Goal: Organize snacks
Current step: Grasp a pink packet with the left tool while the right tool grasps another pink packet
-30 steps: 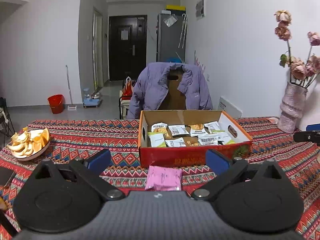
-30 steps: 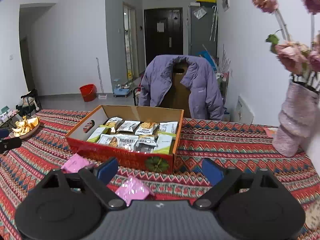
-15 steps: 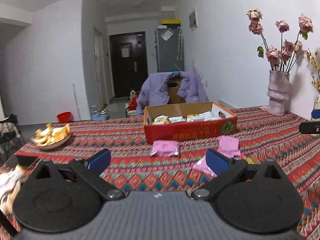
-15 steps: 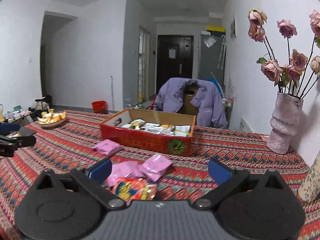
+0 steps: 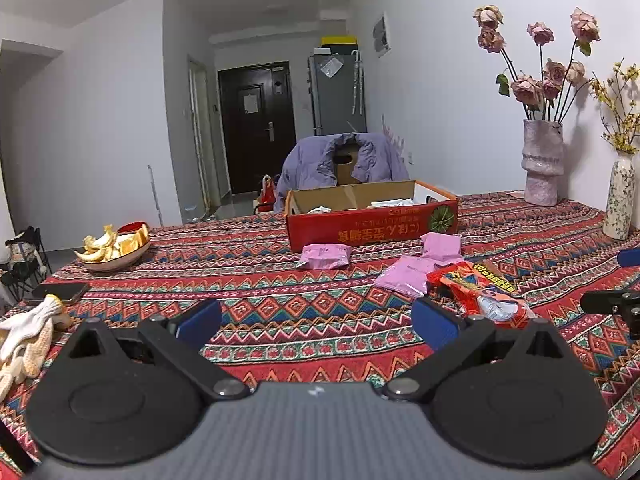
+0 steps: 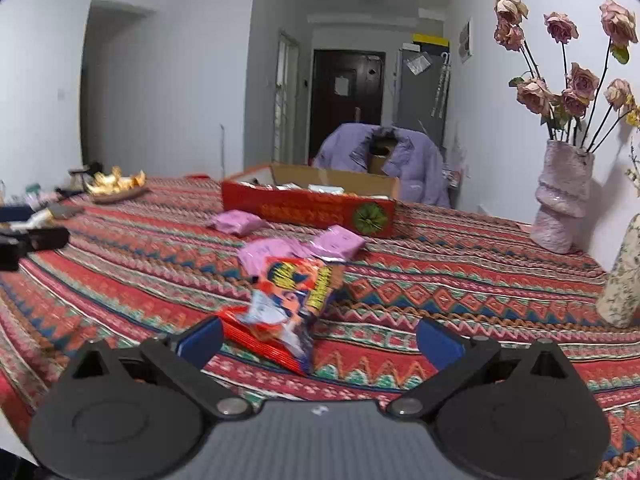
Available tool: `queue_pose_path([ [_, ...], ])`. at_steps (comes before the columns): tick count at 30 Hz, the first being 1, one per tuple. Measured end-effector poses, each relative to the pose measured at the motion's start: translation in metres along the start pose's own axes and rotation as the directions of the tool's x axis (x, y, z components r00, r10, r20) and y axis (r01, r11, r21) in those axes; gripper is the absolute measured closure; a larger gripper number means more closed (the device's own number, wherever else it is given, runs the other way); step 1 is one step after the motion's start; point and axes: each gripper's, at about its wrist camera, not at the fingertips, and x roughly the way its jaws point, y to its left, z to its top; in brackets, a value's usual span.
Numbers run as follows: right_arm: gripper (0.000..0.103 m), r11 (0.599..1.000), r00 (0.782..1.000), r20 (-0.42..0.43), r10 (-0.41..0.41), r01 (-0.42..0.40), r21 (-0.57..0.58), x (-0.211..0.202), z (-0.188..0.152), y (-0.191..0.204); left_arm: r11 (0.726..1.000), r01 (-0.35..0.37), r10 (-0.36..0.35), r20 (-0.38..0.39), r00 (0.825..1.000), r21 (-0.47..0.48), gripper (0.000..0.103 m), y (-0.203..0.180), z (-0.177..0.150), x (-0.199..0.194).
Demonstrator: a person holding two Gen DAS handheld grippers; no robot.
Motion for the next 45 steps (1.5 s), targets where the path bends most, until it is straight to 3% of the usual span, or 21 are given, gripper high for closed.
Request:
queue_pose_path([
  [9, 0.0, 0.999, 1.0, -0.01, -0.013, 0.013, 0.033, 0.015, 0.01, -0.017, 0.998, 0.058, -0.058, -0.045, 0.997, -0.009, 0.0, -0.004, 0.005, 0.038],
  [13, 0.0, 0.998, 1.0, -0.028, -0.01, 0.012, 0.059, 0.032, 0.017, -0.026, 0.997, 0.075, -0.074, -0.074, 0.995, 0.016, 0.0, -0.016, 0.012, 0.079],
  [19, 0.0, 0.994, 0.998, -0.06, -0.004, 0.01, 0.108, 0.064, 0.036, -0.042, 0.982, 0.147, -0.141, -0.059, 0.988, 0.115, 0.0, -0.043, 0.037, 0.152],
  [23, 0.0, 0.991, 0.998, -0.068, 0.019, -0.009, 0.135, 0.086, 0.053, -0.055, 0.962, 0.229, -0.21, -0.132, 0.969, 0.15, 0.0, -0.063, 0.042, 0.213],
  [25, 0.0, 0.99, 0.997, -0.07, 0.033, -0.023, 0.137, 0.098, 0.062, -0.06, 0.96, 0.229, -0.201, -0.174, 0.964, 0.162, 0.0, -0.072, 0.039, 0.237],
  [29, 0.0, 0.987, 0.992, -0.101, 0.082, -0.067, 0.145, 0.133, 0.081, -0.069, 0.938, 0.291, -0.252, -0.204, 0.946, 0.19, 0.001, -0.084, 0.03, 0.264],
  [33, 0.0, 0.973, 0.974, -0.164, 0.155, -0.122, 0.194, 0.183, 0.093, -0.076, 0.939, 0.317, -0.279, -0.243, 0.929, 0.135, 0.001, -0.083, 0.028, 0.277],
  [37, 0.0, 0.941, 0.953, -0.222, 0.207, -0.131, 0.314, 0.237, 0.094, -0.083, 0.935, 0.352, -0.317, -0.324, 0.891, 0.053, 0.001, -0.078, 0.026, 0.296],
  [39, 0.001, 0.916, 0.946, -0.229, 0.231, -0.132, 0.378, 0.257, 0.091, -0.085, 0.935, 0.355, -0.329, -0.339, 0.881, 0.014, 0.0, -0.075, 0.027, 0.303],
  [42, 0.002, 0.882, 0.941, -0.234, 0.245, -0.115, 0.458, 0.283, 0.088, -0.085, 0.933, 0.358, -0.331, -0.32, 0.888, 0.028, 0.01, -0.074, 0.026, 0.3],
  [44, 0.006, 0.895, 0.942, -0.248, 0.228, -0.102, 0.435, 0.297, 0.088, -0.076, 0.928, 0.371, -0.345, -0.3, 0.889, 0.032, 0.038, -0.072, 0.027, 0.296],
  [45, 0.007, 0.907, 0.944, -0.255, 0.208, -0.089, 0.411, 0.301, 0.089, -0.071, 0.93, 0.365, -0.338, -0.295, 0.894, 0.041, 0.04, -0.071, 0.027, 0.293],
])
